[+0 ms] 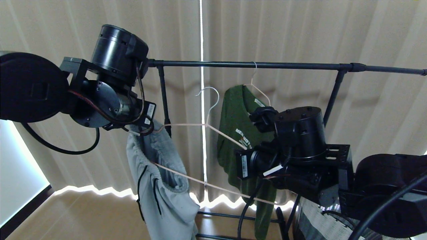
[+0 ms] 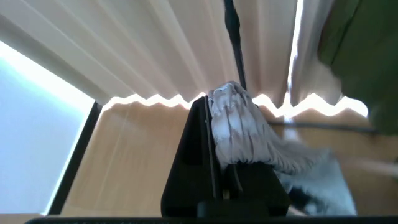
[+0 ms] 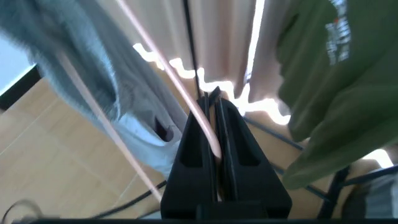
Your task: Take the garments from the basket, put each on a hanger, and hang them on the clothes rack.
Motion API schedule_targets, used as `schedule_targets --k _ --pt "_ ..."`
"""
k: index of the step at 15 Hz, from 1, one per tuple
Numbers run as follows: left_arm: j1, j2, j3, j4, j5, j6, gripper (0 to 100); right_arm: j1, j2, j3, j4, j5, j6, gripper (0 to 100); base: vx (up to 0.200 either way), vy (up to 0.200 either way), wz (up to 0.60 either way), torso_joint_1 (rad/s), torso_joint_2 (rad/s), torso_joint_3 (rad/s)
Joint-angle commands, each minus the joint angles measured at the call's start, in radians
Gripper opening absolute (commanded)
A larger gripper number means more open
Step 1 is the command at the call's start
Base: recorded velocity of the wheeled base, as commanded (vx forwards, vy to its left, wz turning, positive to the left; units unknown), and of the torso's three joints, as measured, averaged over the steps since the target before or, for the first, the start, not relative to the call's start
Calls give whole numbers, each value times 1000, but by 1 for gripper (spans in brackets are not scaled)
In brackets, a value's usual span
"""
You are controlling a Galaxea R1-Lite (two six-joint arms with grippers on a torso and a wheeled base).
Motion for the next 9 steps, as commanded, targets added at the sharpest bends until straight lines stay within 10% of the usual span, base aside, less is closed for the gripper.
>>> schedule_targets --k 1,9 --pt "-13 0 3 28 0 -3 0 -3 21 -22 1 -9 10 0 0 0 0 0 0 0" --pt "-76 81 -89 95 2 -197 0 -8 38 -48 -22 -39 39 0 0 0 0 0 0 0"
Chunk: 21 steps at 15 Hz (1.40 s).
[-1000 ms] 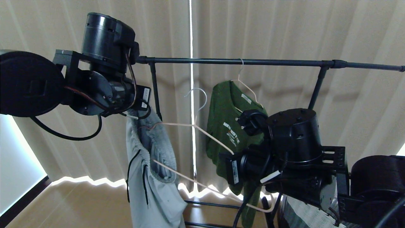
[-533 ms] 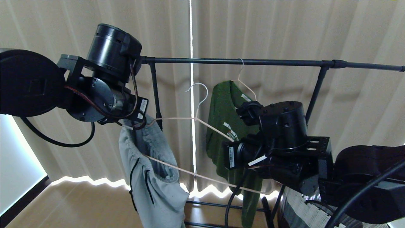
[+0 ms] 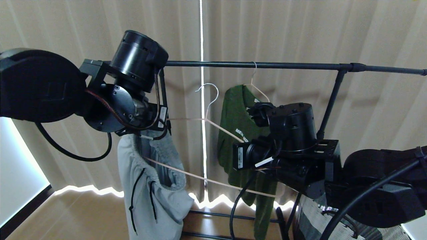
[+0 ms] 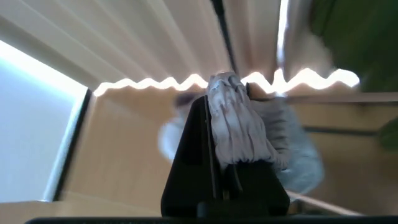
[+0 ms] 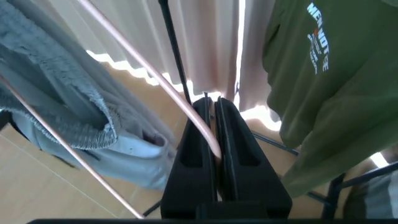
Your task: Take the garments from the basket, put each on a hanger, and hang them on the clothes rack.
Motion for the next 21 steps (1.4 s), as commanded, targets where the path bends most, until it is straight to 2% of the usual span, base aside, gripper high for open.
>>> schedule_targets --k 1,3,5,6,9,10,13,14,16,18,21 --pt "5 84 -90 31 1 -75 0 31 -17 1 4 1 20 0 0 0 0 0 0 0" --pt "28 121 -139 39 1 -125 0 65 -49 15 16 16 66 0 0 0 0 0 0 0" --pt "40 142 -157 37 1 -151 0 89 -69 42 15 62 109 0 0 0 0 0 0 0" --pt "41 147 -159 37 1 -159 0 98 -77 57 12 90 132 0 0 0 0 0 0 0" --pt "54 155 -162 36 1 -168 0 111 -120 104 -2 234 207 0 0 0 0 0 0 0" --pt "54 155 -163 33 1 -168 0 120 -115 107 -4 248 218 0 0 0 0 0 0 0" --pt "54 165 -188 33 2 -174 0 178 -64 107 -2 223 230 0 0 0 0 0 0 0" --pt "55 167 -193 36 24 -171 0 184 -44 102 0 188 227 0 0 0 0 0 0 0" --pt "58 165 -194 36 61 -160 0 183 -31 100 1 168 227 0 0 0 0 0 0 0" --pt "63 125 -174 39 61 -111 0 169 -21 96 0 118 227 0 0 0 0 0 0 0" --pt "32 72 -140 39 61 -82 0 151 -3 64 -2 87 228 0 0 0 0 0 0 0"
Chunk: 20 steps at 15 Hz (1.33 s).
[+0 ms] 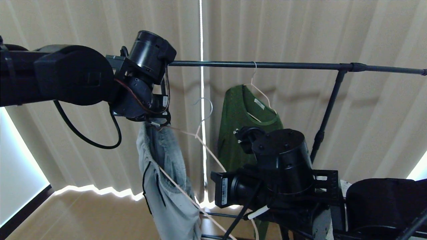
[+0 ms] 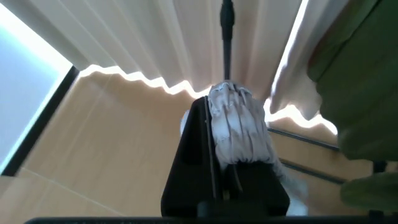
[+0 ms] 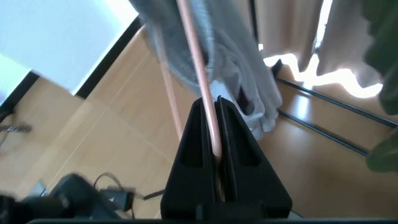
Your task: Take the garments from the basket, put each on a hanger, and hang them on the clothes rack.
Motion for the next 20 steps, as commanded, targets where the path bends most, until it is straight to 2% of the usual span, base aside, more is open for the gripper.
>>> schedule_targets --k 1,8,12,14,15,17,18,20 --pt "-29 -47 26 0 0 -1 0 -9 27 -32 0 -20 1 0 0 0 0 0 0 0" --pt "-154 -88 38 0 1 -125 0 -20 93 -147 -2 -58 5 0 0 0 0 0 0 0" --pt "-203 -157 72 0 -6 -119 0 -45 93 -150 -23 -66 4 0 0 0 0 0 0 0" --pt "-201 -223 113 2 -88 -92 0 -74 87 -144 -54 -67 1 0 0 0 0 0 0 0" --pt "-198 -265 158 -1 -140 -58 0 -86 85 -139 -52 -67 -1 0 0 0 0 0 0 0" --pt "-184 -326 244 -23 -195 25 0 -102 84 -136 -52 -67 -4 0 0 0 0 0 0 0" --pt "-175 -355 314 -90 -241 79 0 -106 82 -130 -54 -67 -4 0 0 0 0 0 0 0" --pt "-173 -370 435 -244 -295 140 0 -106 82 -130 -58 -67 -3 0 0 0 0 0 0 0"
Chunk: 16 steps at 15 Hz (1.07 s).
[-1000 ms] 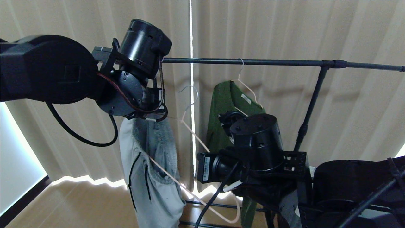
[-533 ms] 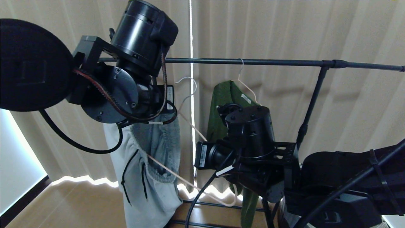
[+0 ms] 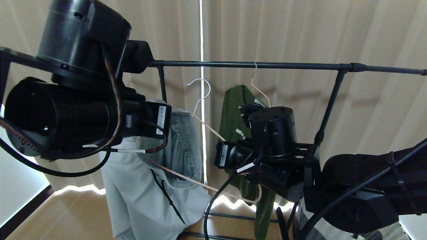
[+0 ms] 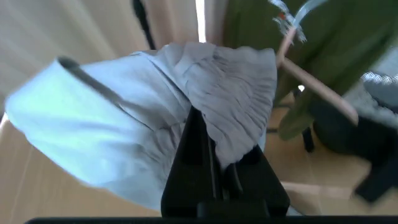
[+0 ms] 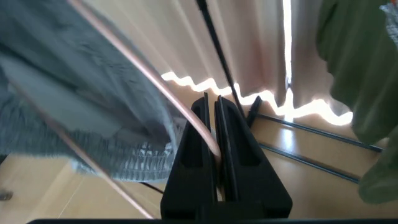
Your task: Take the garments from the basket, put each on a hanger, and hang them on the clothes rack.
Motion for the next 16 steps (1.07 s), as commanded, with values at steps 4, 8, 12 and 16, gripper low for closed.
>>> schedule_targets --k 4,8,12,16 --pt "0 -46 211 -255 -153 60 0 0 -1 -2 -43 -1 -11 0 0 0 0 0 0 0" --pt "8 -67 215 -255 -256 61 0 -1 -3 0 -74 -2 -31 0 0 0 0 0 0 0" --pt "89 -84 306 -264 -294 155 0 -44 -3 14 -196 -5 -136 0 0 0 0 0 0 0" --pt "119 -63 347 -384 -299 167 0 -86 23 103 -430 -17 -303 0 0 0 0 0 0 0"
